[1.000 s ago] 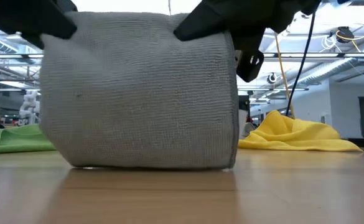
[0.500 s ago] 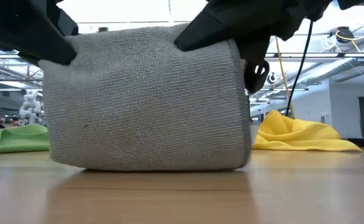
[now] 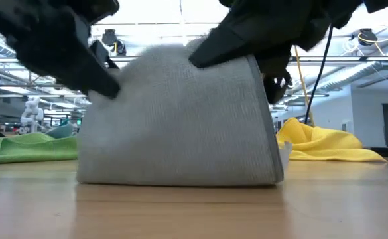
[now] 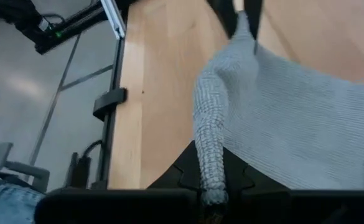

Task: Fold microfiber towels
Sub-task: Fold the dark gray microfiber towel

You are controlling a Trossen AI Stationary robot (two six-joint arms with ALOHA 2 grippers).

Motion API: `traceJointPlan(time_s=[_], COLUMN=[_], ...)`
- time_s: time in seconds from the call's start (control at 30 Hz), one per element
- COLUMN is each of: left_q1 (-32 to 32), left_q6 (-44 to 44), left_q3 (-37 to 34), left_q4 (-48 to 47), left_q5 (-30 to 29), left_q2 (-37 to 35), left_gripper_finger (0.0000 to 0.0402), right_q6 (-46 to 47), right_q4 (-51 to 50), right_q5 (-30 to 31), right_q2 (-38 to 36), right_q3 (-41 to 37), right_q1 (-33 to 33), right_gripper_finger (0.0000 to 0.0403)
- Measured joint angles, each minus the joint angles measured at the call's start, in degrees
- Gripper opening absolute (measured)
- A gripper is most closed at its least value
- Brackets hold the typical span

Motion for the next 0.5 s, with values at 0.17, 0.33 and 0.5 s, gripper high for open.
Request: traceJointPlan(time_s=[0.17,0.33,0.5], left_q1=[1.2,2.7,2.8], left_q6=[0.8,0.7,1.4], left_q3=[-0.1,0.0,0.0], left_q4=[4.3,4.9,5.3], left_q5=[2.6,3.0,5.9], left_q2=[3.2,4.6,4.2], left_gripper_finger=[0.0007,0.0021,0.0008], right_q6=[2.0,2.8,0.8], right_q4=[5.0,6.0,6.4], right_q5=[-0.1,0.1,0.1], right_q2=[3.0,4.4,4.4], right_q3=[0.0,0.0,0.0], right_q1=[0.4,0.8,0.9], right_gripper_finger=[0.0011,0.0011,0.0011])
